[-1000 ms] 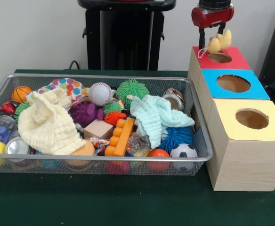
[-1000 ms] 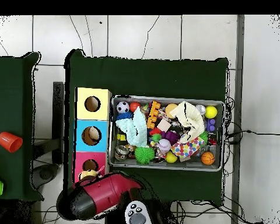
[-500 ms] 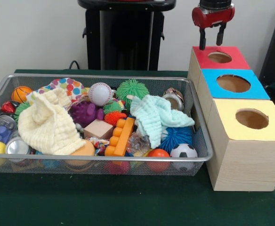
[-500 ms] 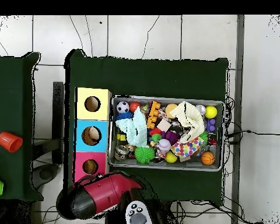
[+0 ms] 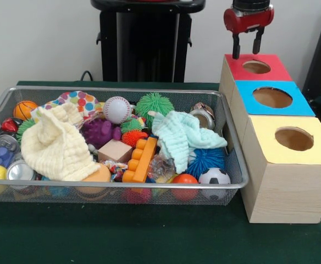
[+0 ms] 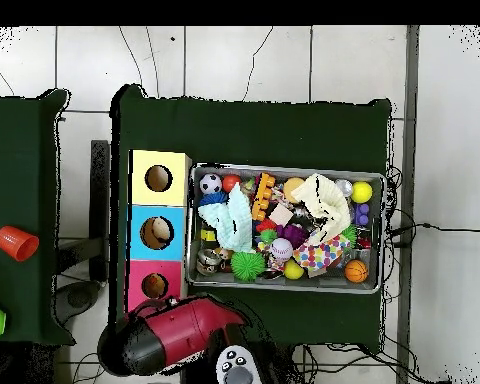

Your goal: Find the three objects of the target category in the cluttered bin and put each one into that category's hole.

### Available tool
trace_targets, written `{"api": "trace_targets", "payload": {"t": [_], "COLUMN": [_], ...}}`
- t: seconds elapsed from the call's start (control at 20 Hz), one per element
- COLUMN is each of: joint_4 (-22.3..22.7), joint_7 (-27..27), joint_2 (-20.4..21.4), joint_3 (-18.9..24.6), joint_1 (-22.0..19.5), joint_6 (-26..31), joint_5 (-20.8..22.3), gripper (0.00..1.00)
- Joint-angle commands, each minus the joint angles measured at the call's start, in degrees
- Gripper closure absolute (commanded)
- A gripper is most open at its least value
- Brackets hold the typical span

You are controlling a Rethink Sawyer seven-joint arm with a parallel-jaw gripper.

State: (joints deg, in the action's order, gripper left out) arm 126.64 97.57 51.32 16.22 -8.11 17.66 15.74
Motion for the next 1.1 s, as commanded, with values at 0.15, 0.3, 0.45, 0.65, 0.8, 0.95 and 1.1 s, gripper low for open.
{"api": "trace_targets", "payload": {"t": [0.15,0.3,0.45,0.65,0.8,0.95,1.1], "joint_4": [-3.29,-4.27,-4.94,-6.21,-8.35,-10.11,-11.9], "joint_7": [7.5,6.03,4.63,3.56,4.72,3.07,3.33], "joint_2": [-0.74,-3.3,-5.02,-6.65,-8.17,-10.15,-12.23], "joint_3": [-0.95,0.19,1.43,2.52,0.44,1.18,0.76], "joint_1": [-1.74,-4.2,-6.64,-9.43,-9.4,-10.94,-11.49], "joint_6": [0.13,-1.44,-1.38,-1.01,0.23,1.74,0.97], "joint_5": [-1.38,-0.78,-0.68,-0.59,-0.75,-0.75,-0.86], "gripper": [0.0,0.0,0.0,0.0,0.0,0.0,0.0]}}
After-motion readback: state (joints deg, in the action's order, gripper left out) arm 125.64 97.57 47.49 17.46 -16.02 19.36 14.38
